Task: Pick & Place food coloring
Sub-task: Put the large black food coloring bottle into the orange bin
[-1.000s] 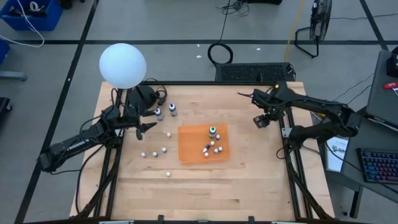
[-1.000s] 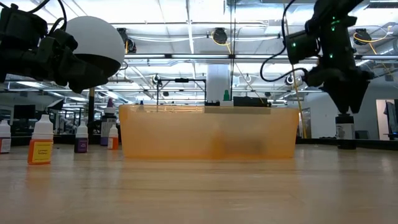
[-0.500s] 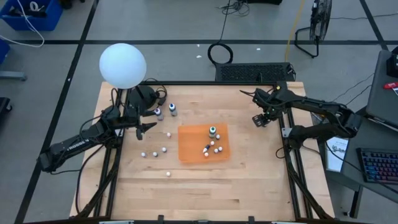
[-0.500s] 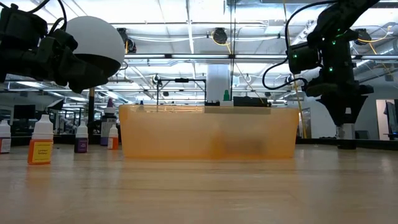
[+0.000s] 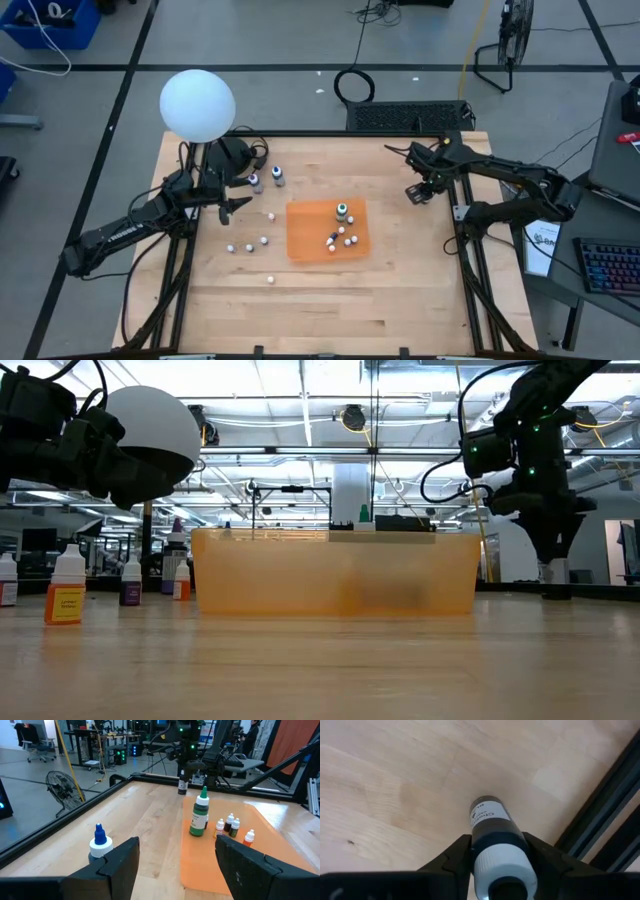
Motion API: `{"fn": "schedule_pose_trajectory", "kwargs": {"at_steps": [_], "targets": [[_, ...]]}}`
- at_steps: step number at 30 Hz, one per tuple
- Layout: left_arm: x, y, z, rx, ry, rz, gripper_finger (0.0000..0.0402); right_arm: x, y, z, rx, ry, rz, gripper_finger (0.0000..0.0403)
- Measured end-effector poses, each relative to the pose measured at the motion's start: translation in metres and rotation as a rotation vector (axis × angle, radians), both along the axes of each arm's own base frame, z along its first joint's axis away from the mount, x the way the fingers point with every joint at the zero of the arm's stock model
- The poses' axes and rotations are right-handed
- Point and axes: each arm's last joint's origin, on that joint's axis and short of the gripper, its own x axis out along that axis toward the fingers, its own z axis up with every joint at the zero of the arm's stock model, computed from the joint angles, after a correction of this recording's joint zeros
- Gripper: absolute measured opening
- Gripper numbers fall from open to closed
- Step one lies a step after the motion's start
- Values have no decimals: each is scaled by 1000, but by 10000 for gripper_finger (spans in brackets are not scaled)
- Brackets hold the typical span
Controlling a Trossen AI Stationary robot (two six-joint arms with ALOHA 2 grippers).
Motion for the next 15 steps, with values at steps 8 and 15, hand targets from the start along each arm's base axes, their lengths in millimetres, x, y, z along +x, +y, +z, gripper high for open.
{"fn": "schedule_pose_trajectory", "kwargs": {"at_steps": [8, 15], "targets": [[0, 0, 0, 0, 0, 0, 258, 29, 10, 36, -138, -233, 140, 136], [0, 0, 0, 0, 0, 0, 257, 67, 43, 119, -311, -478, 315, 136]]}}
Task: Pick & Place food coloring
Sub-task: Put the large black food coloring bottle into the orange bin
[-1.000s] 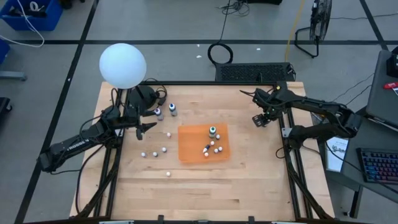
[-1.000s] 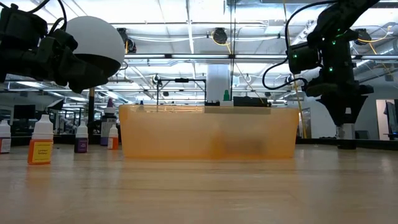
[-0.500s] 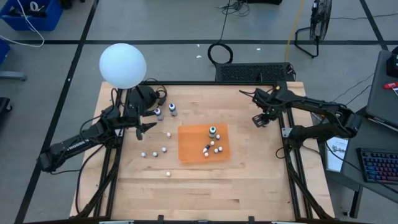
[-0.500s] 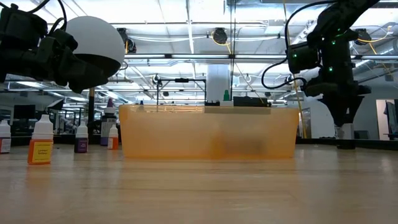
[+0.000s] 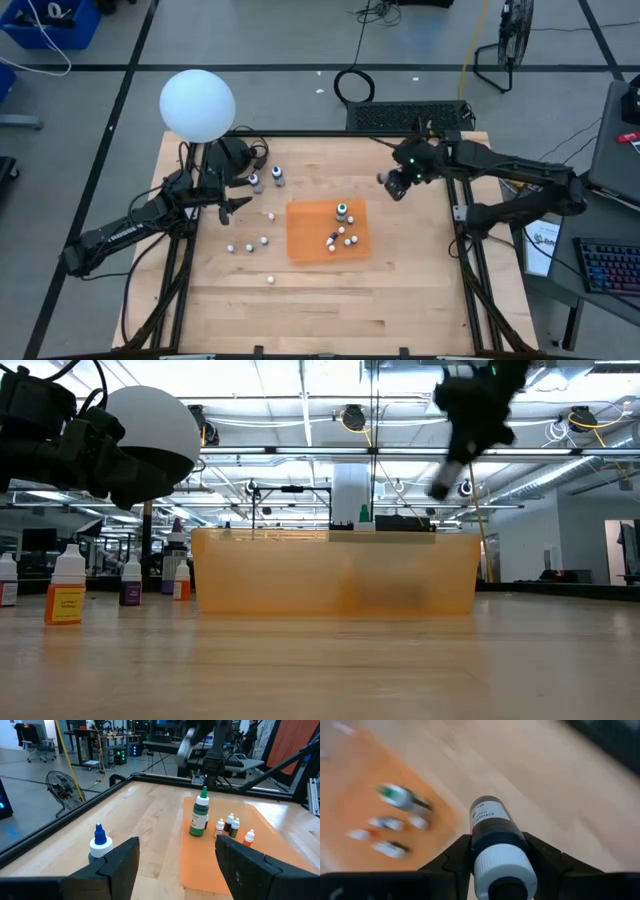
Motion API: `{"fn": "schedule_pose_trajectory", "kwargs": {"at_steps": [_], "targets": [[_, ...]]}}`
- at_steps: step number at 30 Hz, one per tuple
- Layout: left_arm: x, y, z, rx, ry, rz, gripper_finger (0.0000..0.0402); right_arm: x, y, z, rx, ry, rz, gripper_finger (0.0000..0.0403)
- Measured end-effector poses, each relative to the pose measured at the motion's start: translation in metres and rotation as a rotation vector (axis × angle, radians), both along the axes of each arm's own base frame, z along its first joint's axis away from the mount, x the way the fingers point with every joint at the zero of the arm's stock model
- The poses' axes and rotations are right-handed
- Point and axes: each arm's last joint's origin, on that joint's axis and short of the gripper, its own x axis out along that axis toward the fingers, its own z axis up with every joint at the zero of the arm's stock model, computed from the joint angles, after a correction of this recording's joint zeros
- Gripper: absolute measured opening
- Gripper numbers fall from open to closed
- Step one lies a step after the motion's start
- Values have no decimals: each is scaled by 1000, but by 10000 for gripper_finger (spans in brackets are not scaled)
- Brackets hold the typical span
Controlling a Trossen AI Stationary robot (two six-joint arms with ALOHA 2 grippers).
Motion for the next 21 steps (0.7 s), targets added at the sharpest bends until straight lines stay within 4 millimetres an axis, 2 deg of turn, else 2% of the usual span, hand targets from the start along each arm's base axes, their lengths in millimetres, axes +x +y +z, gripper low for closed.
{"fn": "schedule_pose_trajectory", "kwargs": {"at_steps": [3, 7, 11, 14, 17, 21], "targets": [[0, 0, 0, 0, 0, 1, 257, 22, 19, 22, -58, -28, 78, 136], [0, 0, 0, 0, 0, 0, 257, 56, 36, 24, -69, 87, 154, 136], [0, 0, 0, 0, 0, 0, 257, 94, 43, 1, 24, 275, 274, 136], [0, 0, 0, 0, 0, 0, 257, 116, 43, -17, 78, 350, 334, 136], [0, 0, 0, 0, 0, 0, 257, 131, 38, -34, 111, 393, 357, 136], [0, 0, 0, 0, 0, 0, 257, 137, 32, -48, 142, 440, 364, 136]]}}
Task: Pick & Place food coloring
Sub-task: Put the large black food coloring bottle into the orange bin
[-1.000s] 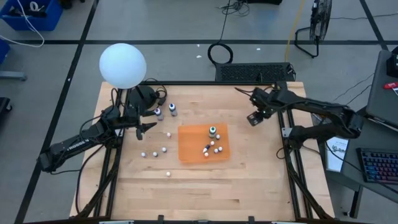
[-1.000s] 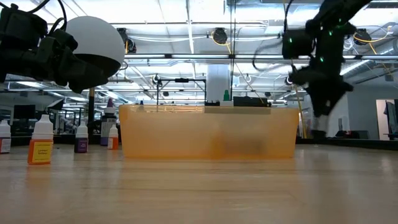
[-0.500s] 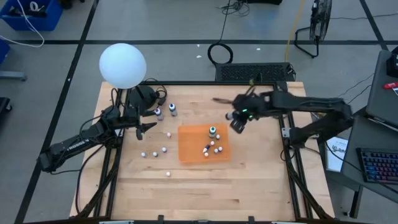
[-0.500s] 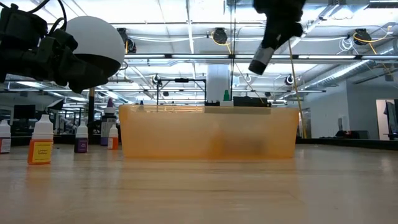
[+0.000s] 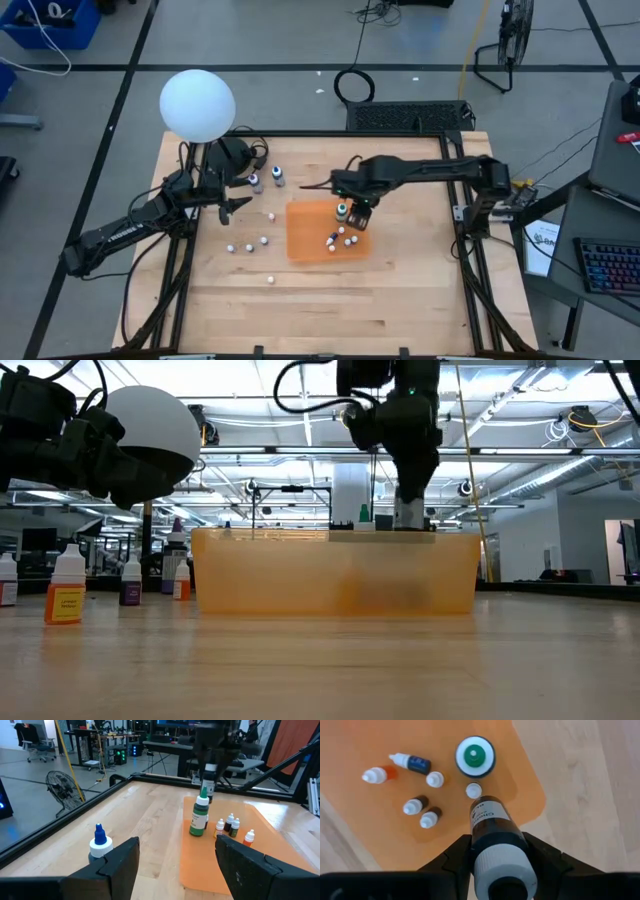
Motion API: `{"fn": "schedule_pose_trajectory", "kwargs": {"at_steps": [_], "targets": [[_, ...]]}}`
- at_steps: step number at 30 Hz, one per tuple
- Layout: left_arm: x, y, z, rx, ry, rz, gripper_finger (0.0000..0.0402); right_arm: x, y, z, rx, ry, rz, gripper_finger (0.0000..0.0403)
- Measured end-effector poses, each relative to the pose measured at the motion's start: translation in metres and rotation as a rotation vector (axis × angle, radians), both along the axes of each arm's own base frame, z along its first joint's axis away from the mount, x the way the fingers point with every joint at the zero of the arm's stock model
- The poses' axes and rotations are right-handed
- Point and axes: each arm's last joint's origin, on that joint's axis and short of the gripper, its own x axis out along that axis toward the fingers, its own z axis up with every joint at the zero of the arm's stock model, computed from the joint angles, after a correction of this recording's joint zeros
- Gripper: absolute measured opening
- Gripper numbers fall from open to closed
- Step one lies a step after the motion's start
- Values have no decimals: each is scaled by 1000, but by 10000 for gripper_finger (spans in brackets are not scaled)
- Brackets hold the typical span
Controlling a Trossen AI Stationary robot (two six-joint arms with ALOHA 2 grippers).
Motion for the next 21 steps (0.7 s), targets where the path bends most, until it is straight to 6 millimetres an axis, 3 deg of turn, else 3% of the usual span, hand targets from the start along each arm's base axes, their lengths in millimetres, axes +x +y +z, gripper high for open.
{"fn": "schedule_pose_trajectory", "kwargs": {"at_steps": [11, 21], "targets": [[0, 0, 0, 0, 0, 0, 257, 8, -14, -13, -11, -21, 11, 136], [0, 0, 0, 0, 0, 0, 257, 1, -23, -34, -2, 24, -10, 136]]}}
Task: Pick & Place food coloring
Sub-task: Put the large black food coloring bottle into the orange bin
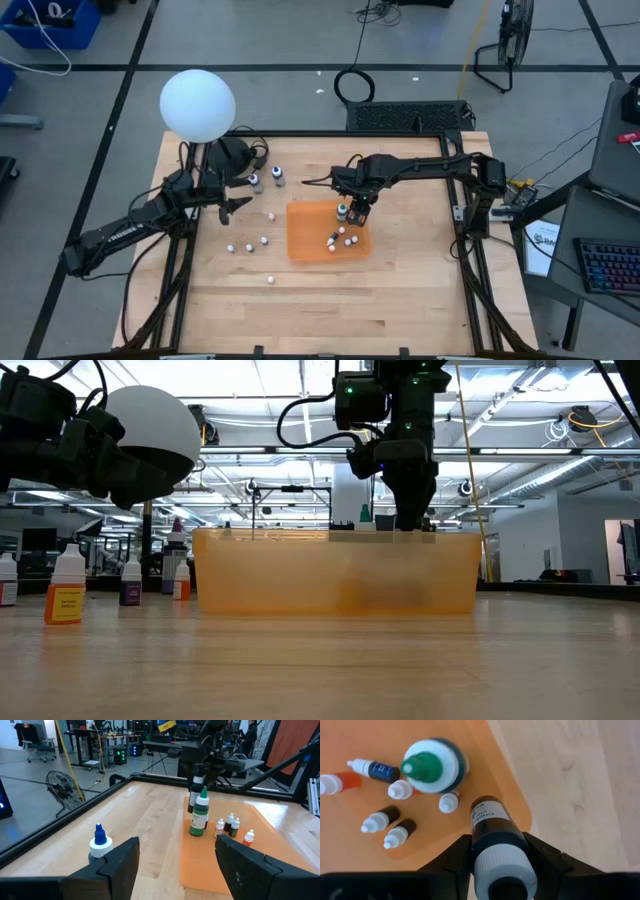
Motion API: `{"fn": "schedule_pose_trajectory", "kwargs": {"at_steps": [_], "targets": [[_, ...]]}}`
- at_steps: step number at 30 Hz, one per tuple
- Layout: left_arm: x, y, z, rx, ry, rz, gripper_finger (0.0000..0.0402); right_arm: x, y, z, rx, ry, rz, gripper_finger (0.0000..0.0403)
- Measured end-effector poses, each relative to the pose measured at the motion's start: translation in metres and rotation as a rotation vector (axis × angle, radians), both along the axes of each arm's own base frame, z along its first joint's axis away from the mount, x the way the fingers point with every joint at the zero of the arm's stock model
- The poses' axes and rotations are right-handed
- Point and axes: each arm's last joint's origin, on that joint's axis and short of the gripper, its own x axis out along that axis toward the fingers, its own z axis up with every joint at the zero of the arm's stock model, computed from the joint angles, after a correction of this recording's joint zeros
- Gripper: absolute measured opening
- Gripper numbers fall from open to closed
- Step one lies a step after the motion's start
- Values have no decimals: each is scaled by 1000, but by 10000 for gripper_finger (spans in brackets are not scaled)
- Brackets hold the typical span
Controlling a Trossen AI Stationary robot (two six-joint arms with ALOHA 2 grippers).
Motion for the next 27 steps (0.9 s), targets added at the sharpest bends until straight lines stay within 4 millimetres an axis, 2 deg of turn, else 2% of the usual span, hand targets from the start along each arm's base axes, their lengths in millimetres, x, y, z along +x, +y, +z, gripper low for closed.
{"fn": "schedule_pose_trajectory", "kwargs": {"at_steps": [17, 23, 25, 27], "targets": [[0, 0, 0, 0, 0, 0, 257, -3, 1, -29, 27, -31, 3, 135], [0, 0, 0, 0, 0, 0, 257, -1, 1, -31, 25, -69, -14, 135], [0, 0, 0, 0, 0, 0, 257, 1, 1, -31, 25, -84, -32, 159], [0, 0, 0, 0, 0, 0, 257, 1, 1, -32, 24, -91, -50, 205]]}}
